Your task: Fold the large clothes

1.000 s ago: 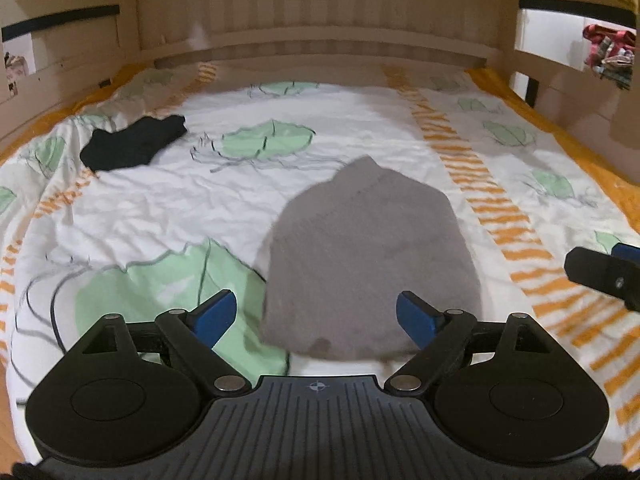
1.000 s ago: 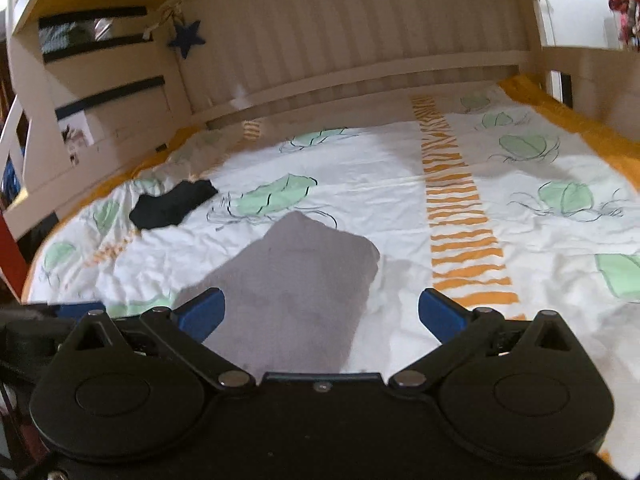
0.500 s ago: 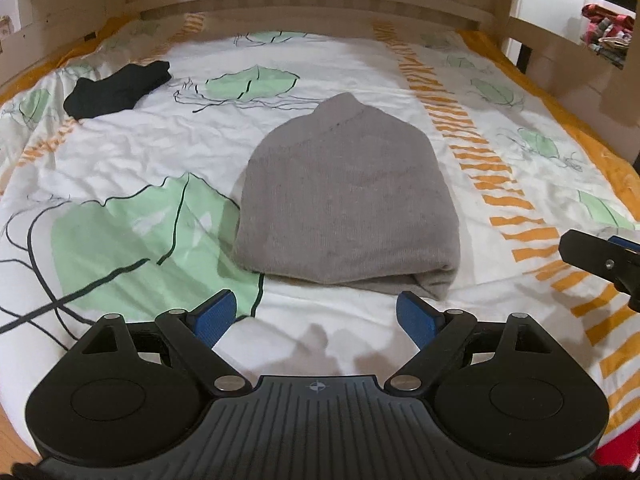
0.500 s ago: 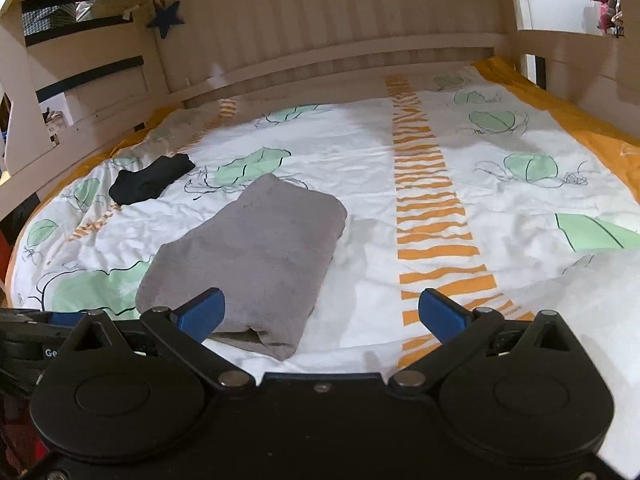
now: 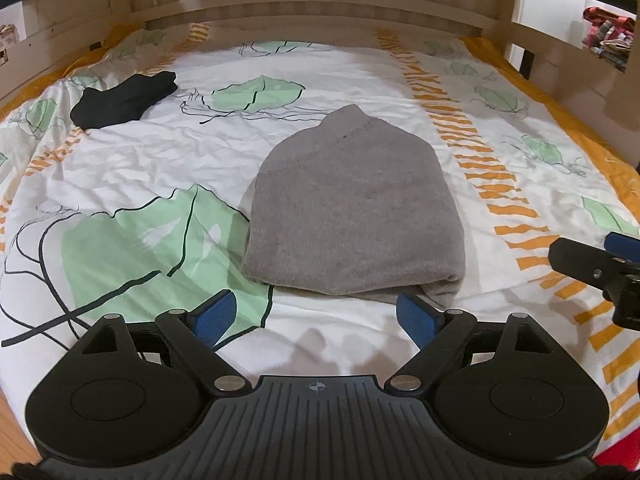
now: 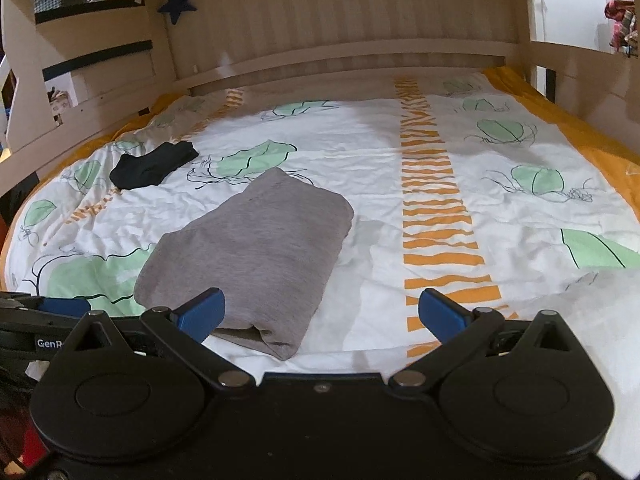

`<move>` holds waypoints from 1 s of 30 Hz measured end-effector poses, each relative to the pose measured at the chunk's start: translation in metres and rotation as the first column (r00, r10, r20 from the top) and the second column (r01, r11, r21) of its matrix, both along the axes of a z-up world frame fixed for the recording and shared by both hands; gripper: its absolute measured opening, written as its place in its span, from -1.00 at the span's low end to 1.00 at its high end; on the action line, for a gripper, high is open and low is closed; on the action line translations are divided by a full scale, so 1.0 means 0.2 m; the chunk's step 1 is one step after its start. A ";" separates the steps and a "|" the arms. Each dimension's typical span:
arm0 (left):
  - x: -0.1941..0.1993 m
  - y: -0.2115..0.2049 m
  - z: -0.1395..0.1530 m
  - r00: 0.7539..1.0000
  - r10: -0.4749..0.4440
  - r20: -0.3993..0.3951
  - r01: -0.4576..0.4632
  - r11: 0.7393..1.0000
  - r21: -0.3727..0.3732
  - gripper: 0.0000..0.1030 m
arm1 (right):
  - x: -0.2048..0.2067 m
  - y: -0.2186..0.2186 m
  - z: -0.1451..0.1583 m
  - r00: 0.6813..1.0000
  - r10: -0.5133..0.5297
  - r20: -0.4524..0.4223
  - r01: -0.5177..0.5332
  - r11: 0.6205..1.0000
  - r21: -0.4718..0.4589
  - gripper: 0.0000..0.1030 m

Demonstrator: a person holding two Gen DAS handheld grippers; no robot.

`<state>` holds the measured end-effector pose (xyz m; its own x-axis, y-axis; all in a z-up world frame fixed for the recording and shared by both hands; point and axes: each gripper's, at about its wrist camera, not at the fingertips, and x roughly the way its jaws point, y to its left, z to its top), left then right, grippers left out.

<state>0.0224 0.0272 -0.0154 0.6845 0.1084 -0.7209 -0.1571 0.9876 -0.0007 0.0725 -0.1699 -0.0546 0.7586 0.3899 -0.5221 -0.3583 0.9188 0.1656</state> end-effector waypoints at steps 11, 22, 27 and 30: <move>0.01 -0.01 0.00 1.000 -0.002 -0.002 0.002 1.000 0.012 0.69 | 0.01 0.02 0.01 1.000 0.009 -0.006 -0.009 1.000 -0.022 1.00; 0.02 0.01 -0.01 1.000 0.002 -0.021 -0.001 1.000 0.016 0.69 | 0.03 0.04 0.01 1.000 0.019 -0.018 -0.020 0.999 -0.042 1.00; 0.03 0.01 -0.01 1.000 0.006 -0.025 -0.005 1.000 0.017 0.69 | 0.04 0.05 0.01 1.000 0.019 -0.021 -0.020 0.999 -0.048 1.00; 0.02 0.02 -0.01 1.000 0.007 -0.026 -0.006 1.000 0.018 0.69 | 0.04 0.04 0.00 0.999 0.016 -0.032 -0.018 0.999 -0.050 1.00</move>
